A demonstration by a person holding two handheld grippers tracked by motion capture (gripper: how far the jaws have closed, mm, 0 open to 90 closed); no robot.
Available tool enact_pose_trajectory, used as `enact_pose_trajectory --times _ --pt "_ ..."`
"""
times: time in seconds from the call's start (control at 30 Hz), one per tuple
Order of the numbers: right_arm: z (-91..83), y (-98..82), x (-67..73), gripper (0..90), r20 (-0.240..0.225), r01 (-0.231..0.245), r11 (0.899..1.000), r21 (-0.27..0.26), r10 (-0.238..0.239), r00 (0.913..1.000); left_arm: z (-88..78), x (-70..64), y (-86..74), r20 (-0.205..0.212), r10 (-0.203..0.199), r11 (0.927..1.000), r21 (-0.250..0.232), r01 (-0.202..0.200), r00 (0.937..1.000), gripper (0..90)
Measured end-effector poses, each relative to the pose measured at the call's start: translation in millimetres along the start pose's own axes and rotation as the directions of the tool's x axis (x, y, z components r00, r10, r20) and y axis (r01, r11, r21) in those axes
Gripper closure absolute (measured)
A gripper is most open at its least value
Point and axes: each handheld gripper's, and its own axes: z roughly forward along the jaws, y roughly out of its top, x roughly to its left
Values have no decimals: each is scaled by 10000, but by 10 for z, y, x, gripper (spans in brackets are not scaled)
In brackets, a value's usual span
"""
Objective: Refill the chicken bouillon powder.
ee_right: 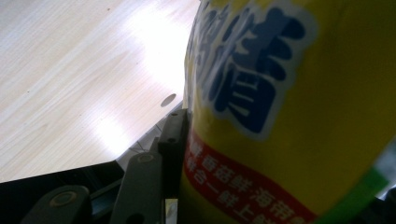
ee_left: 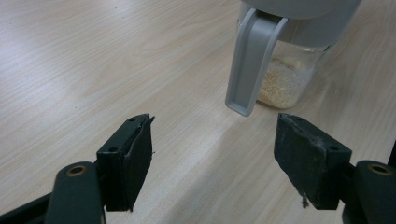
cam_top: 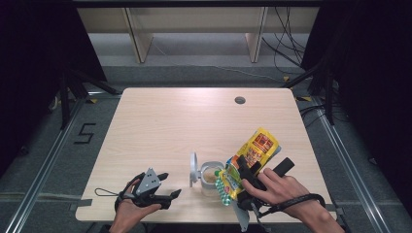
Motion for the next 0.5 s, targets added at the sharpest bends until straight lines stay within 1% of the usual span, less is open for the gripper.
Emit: enact_pose_trajectory --times 0.03,0.1,0.17,0.2,0.23,0.3,0.33,0.37,0.4,0.43,0.47,0.5 --pt "1 0 4 613 -1 -8 10000 -4 8 10000 0 3 1 -8 6 10000 -14 -6 10000 276" --pt "5 2 11 614 -19 -59 10000 34 59 10000 -2 24 7 -10 285 9996 -19 -285 9996 277" --pt "3 -3 9 614 -10 -71 10000 -35 71 10000 -2 21 5 32 299 9996 14 -299 9995 276" --pt "0 -3 12 614 -22 -115 9999 -22 115 9999 4 6 -1 41 13 10000 8 -13 10000 276" --pt "1 4 17 614 1 -113 9999 35 113 9999 4 13 1 16 92 9999 42 -93 10000 276" --pt "-1 3 16 614 -12 -126 9999 22 126 9999 4 3 -1 45 -7 10000 9 6 10000 277" --pt "1 -2 11 614 16 -76 9999 -85 76 10000 3 4 -1 42 -1 10000 8 1 10000 277" --pt "-5 -1 7 614 -17 -53 10000 -28 53 10000 1 7 1 8 43 10000 11 -43 10000 277" --pt "-6 -3 10 614 12 -127 9999 -5 127 9999 -1 4 2 -41 5 10000 7 -5 10000 277" --pt "-1 -4 6 614 68 -88 9999 -66 89 9999 1 5 1 -18 9 10000 -22 -9 10000 277" --pt "-6 -2 6 614 40 -87 10000 -27 87 10000 -2 9 3 -16 107 9999 -13 -107 9999 277" --pt "-8 -2 8 614 8 -98 9999 -50 98 10000 -3 21 6 -9 292 9996 -8 -292 9996 276"
